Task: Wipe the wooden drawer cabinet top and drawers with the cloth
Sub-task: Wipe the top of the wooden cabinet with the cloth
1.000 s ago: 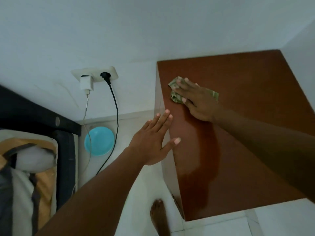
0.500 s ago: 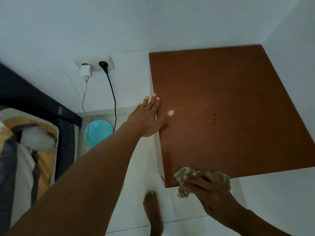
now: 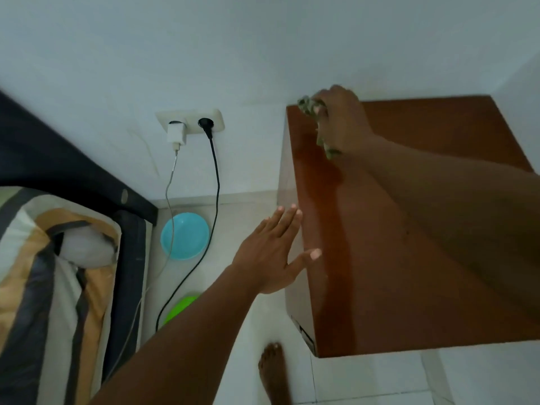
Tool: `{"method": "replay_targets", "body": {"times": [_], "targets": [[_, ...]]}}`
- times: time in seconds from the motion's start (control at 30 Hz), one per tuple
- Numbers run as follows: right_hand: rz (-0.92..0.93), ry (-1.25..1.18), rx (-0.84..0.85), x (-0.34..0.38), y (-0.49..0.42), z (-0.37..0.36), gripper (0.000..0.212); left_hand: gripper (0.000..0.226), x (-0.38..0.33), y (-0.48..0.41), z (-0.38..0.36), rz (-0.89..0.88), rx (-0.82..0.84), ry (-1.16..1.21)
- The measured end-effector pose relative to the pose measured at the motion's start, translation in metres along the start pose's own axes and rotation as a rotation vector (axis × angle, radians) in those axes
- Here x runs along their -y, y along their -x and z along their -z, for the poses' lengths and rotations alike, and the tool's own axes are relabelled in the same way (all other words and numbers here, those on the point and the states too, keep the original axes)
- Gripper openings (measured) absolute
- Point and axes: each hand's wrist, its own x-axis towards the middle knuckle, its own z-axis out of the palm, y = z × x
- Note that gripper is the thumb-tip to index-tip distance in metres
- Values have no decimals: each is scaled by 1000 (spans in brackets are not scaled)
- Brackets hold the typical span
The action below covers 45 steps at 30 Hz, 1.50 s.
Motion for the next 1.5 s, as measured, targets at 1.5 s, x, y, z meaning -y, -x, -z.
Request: {"method": "replay_targets", "body": {"times": [1.5], "targets": [[-20,-61,50,-58,235,32,37,87,-58,40,-38,99,-143,8]]}}
